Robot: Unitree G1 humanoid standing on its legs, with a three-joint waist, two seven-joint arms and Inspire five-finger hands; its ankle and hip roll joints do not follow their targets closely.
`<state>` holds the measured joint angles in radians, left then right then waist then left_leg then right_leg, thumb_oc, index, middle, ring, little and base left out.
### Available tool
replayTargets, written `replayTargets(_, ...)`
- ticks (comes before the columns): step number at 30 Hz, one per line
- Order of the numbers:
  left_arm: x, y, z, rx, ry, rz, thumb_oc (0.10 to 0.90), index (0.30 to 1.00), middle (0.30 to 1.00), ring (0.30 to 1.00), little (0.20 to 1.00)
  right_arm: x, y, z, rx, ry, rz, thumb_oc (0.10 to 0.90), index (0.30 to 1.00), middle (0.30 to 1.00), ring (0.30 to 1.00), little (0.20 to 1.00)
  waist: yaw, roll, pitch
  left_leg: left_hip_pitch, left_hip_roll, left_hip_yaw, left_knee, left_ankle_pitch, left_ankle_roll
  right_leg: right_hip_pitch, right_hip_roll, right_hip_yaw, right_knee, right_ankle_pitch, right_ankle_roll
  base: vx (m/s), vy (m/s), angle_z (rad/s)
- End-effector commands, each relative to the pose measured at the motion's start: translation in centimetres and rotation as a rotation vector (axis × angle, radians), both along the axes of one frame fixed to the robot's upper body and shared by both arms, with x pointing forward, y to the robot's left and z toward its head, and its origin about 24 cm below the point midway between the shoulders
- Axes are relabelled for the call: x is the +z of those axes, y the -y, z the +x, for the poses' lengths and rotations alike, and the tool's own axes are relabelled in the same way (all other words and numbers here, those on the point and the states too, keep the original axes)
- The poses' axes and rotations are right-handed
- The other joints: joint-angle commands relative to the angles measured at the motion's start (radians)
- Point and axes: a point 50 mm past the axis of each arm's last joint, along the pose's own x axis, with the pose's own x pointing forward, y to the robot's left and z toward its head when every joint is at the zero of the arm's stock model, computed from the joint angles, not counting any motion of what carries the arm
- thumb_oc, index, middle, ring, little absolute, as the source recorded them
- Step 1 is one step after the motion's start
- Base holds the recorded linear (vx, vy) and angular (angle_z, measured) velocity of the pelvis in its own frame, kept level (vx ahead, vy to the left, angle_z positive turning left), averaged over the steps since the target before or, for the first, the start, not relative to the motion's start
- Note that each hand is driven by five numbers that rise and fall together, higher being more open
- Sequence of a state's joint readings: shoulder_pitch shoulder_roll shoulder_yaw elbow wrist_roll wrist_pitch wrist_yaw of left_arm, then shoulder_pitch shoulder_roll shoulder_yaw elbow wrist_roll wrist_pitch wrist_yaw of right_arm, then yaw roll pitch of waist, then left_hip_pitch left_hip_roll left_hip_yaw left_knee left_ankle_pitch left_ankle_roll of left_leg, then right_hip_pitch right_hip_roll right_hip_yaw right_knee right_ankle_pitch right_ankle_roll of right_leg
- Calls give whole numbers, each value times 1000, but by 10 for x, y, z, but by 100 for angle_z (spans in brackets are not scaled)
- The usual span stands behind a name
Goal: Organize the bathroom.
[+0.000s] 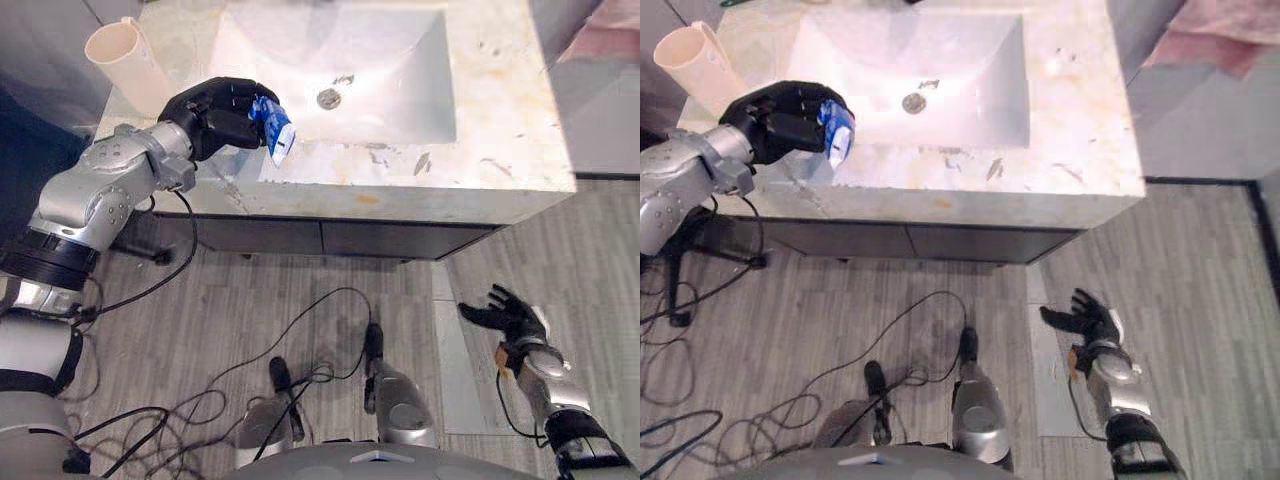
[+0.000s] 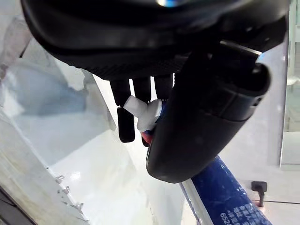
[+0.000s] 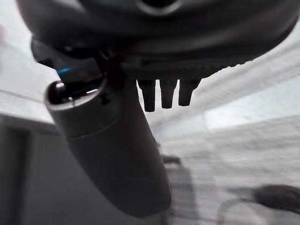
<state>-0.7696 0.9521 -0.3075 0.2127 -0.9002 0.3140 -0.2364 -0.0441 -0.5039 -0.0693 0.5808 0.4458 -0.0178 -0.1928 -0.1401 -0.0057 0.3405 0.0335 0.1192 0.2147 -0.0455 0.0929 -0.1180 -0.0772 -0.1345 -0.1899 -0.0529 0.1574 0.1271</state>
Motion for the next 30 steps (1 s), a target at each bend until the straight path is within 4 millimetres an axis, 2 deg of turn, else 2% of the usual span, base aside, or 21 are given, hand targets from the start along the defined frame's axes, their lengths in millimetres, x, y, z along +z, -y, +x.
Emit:
replayTargets(1,68,-3,-13,-60,274,-169,400,300,300,300,300,46,58,-11,-211,104,-291,800,900,900,900,900,-4,49,-81,-57,65,78,80,-64,-17,-20,-23,54,83,-135,26,85,-3,-6)
replayTargets(2,66,-1,-14,-75,268,-193,400,300,300,300,300,69,68,-9,-256,178,-377,800,900,900,900,900,-8,47,-86,-45,66,80,80,-73,-17,-9,-23,54,81,-141,28,40,5,-6)
replayTargets(3,66,-1,-14,-75,268,-193,400,300,300,300,300,69,68,-9,-256,178,-377,800,900,900,900,900,-8,47,-86,-45,66,80,80,-73,-17,-9,-23,54,81,-141,28,65,8,-4)
replayTargets(6,72,15,-19,-132,298,-269,400,300,300,300,300,171,93,2,-371,430,-684,800,900,900,900,900,-5,44,-125,-22,67,91,78,-83,-18,13,-23,55,70,-144,30,103,13,2)
replayTargets(7,75,18,-19,-135,304,-277,400,300,300,300,300,187,94,4,-381,470,-728,800,900,900,900,900,-2,45,-131,-18,67,93,77,-85,-19,17,-23,53,69,-146,31,108,15,-5)
replayTargets(8,78,20,-19,-139,308,-285,400,300,300,300,300,202,94,6,-384,510,-772,800,900,900,900,900,1,46,-139,-14,67,95,76,-86,-19,22,-24,51,69,-149,32,56,11,-1)
replayTargets(9,78,20,-19,-139,308,-285,400,300,300,300,300,202,94,6,-384,510,-772,800,900,900,900,900,1,46,-139,-14,67,95,76,-86,-19,22,-24,51,69,-149,32,102,28,-2)
replayTargets(10,87,26,-20,-149,319,-312,400,300,300,300,300,241,84,14,-359,592,-878,800,900,900,900,900,6,50,-156,-1,67,101,68,-88,-20,33,-25,47,69,-154,33,100,28,-1)
replayTargets(11,92,28,-21,-156,320,-322,400,300,300,300,300,257,78,18,-328,630,-913,800,900,900,900,900,8,51,-164,4,67,103,66,-89,-21,39,-26,45,66,-155,34,114,31,-1)
replayTargets(12,95,29,-21,-163,321,-327,400,300,300,300,300,264,75,20,-310,647,-926,800,900,900,900,900,10,51,-168,6,66,104,65,-89,-21,41,-26,43,65,-156,34,96,19,1)
replayTargets(14,106,35,-24,-190,325,-345,400,300,300,300,300,293,56,31,-174,713,-974,800,900,900,900,900,15,50,-183,18,67,113,61,-90,-23,52,-28,34,58,-155,36,81,12,6)
replayTargets(17,111,38,-25,-200,320,-347,400,300,300,300,300,306,38,39,-29,729,-998,800,900,900,900,900,19,50,-197,27,68,122,53,-89,-24,59,-29,24,54,-153,39,46,-2,8)
replayTargets(21,116,42,-26,-226,300,-363,400,300,300,300,300,323,-3,51,245,770,-1038,800,900,900,900,900,31,42,-221,42,68,128,32,-78,-27,72,-32,2,46,-151,41,45,-6,16)
replayTargets(26,108,45,-22,-254,274,-390,400,300,300,300,300,331,-45,69,495,853,-930,800,900,900,900,900,60,35,-245,56,68,95,13,-74,-30,87,-28,-7,38,-151,40,51,-6,4)
replayTargets(28,104,46,-22,-259,268,-396,400,300,300,300,300,332,-57,74,556,867,-902,800,900,900,900,900,67,33,-248,61,68,86,8,-72,-31,93,-28,-10,35,-151,39,63,-2,4)
replayTargets(29,102,50,-21,-266,256,-401,400,300,300,300,300,328,-48,85,383,714,-903,800,900,900,900,900,76,31,-250,69,69,77,3,-75,-32,103,-29,-16,35,-156,40,52,-1,4)
replayTargets(30,102,50,-22,-265,252,-405,400,300,300,300,300,331,-56,86,396,722,-893,800,900,900,900,900,79,30,-252,68,70,77,3,-69,-32,102,-29,-19,35,-150,38,56,1,7)
